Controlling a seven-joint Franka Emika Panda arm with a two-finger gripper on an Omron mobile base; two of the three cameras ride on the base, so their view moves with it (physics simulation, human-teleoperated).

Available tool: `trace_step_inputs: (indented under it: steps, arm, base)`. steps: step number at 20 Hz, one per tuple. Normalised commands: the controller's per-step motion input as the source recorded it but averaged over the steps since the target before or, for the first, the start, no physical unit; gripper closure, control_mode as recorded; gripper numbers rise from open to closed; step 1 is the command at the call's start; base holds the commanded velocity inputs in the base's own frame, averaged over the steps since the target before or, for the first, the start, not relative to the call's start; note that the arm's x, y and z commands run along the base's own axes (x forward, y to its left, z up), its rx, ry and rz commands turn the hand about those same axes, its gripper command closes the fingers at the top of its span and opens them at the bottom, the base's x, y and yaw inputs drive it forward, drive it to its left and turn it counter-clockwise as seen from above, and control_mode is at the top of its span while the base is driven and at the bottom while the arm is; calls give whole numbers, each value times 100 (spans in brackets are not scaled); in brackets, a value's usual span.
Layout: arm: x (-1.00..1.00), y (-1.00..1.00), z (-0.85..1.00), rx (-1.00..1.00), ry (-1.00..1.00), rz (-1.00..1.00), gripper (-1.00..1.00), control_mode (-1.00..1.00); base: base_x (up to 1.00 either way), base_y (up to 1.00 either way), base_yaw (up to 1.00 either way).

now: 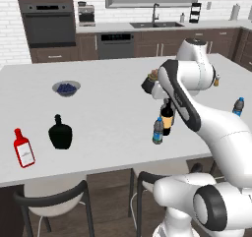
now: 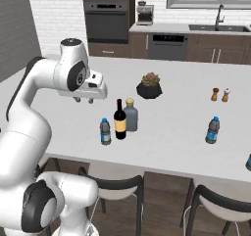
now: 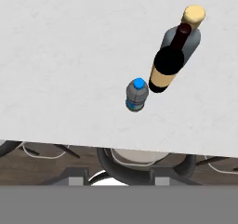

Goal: Move the plastic bottles in the middle to the plastics group, and the glass bottles in the middle to the glass group.

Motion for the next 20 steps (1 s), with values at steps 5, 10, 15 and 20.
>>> trace_step_inputs:
  steps: [5, 10, 15, 20]
  arm:
    - [-4, -3, -8, 0, 0, 0, -100, -100]
    - [0, -7, -21, 0, 0, 0, -100, -100]
    - [0, -1, -27, 0, 0, 0, -100, -100]
    - [0, 0, -41, 0, 0, 0, -100, -100]
  base:
    - [0, 0, 0]
    - [0, 0, 0]
    - [0, 0, 0]
    - [0, 0, 0]
